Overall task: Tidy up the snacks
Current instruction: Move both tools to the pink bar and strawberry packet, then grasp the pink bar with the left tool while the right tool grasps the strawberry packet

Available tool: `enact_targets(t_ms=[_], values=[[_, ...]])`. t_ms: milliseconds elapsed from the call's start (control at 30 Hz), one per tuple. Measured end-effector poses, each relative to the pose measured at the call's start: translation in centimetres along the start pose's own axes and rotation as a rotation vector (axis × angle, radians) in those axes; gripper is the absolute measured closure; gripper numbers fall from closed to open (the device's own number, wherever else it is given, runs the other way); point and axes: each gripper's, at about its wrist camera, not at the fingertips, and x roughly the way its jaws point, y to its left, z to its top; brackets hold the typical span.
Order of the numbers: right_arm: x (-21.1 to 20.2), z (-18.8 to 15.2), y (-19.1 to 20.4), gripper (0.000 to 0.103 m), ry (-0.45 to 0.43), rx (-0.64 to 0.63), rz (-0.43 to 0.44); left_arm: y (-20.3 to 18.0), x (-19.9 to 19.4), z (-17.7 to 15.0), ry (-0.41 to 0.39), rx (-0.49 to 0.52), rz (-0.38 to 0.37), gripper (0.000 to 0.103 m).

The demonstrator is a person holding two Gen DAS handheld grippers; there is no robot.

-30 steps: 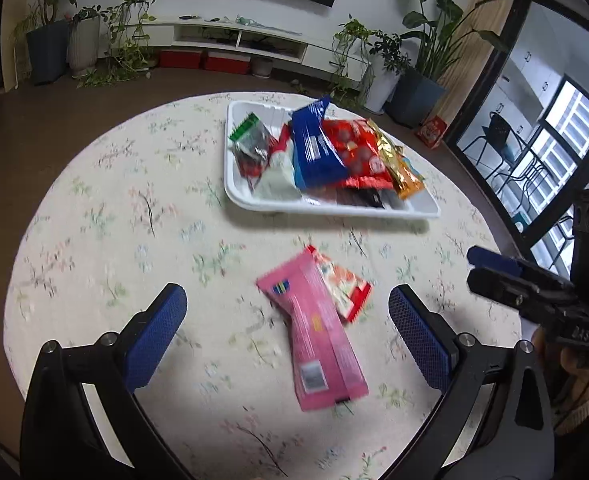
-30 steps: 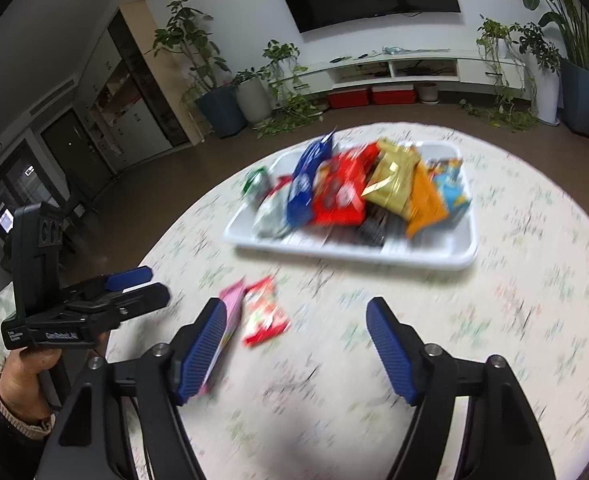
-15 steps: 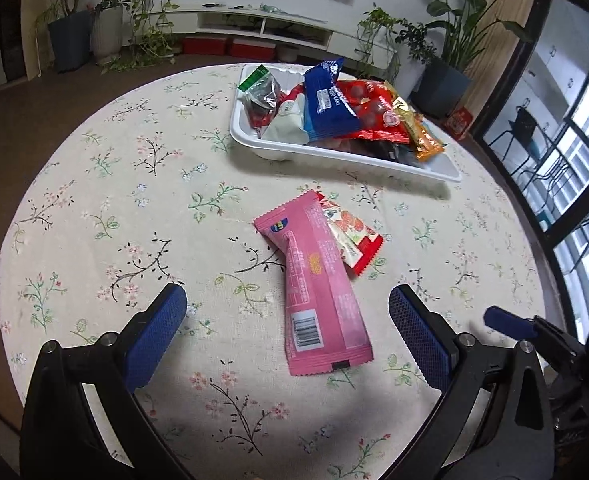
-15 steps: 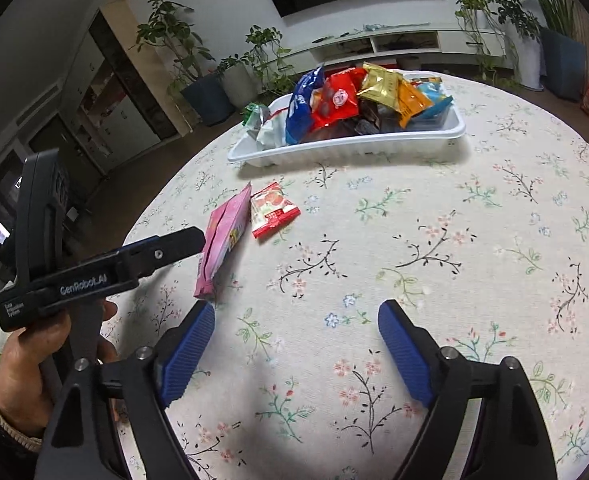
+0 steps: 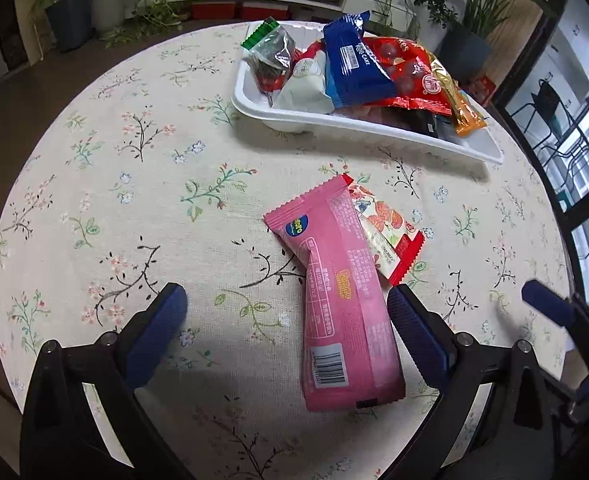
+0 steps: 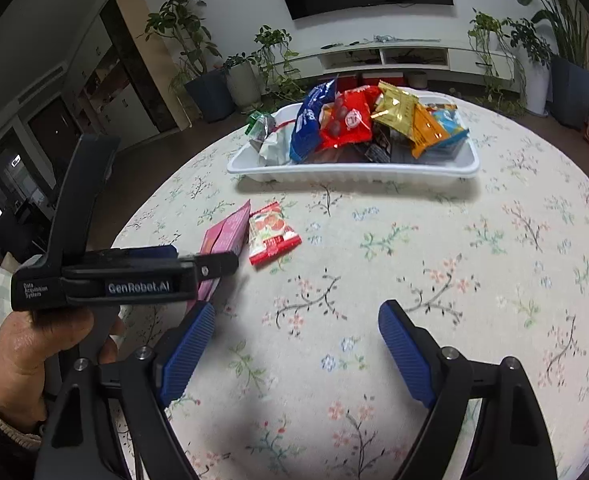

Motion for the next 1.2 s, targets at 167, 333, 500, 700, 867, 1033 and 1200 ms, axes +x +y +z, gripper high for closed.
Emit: enact_targets(t_ms=[167,333,500,700,867,1033,1200], values=[[2.1,2.5,0.5,0.022,0.038,-0.098,-0.021,0.6,0.0,0.5,-0.006,0.006,-0.006,0.018],[3.7,4.2,0.6,0.022,0.060,-0.138,-0.012,1.2,-0.4,1.0,0.006,0.037,0.013,0.034],[5.6,4.9,1.8,0.022,0.095,-0.209,-0.006,2.2,-1.0,0.9,0.004,0.037,0.005,0.056],[8.3,5.5,3.0,0.023,0.141,-0.246,0.007,2.7,-1.2,0.8,0.020,0.079,0.023,0.067],[9.9,5.7,3.7,0.031,0.206,-0.270,0.012,3.1,-1.2,1.0,0.042,0.098,0.028,0.067],[10.6,5.9,4.2,0.032,0.246,-0.300,-0.018,3.7,-1.4,1.1,0.049,0.097,0.006,0.067],[11.2,6.3,4.8,0.041,0.287,-0.333,-0.085,3.5,-1.4,0.9,0.050,0.135,0.006,0.068]])
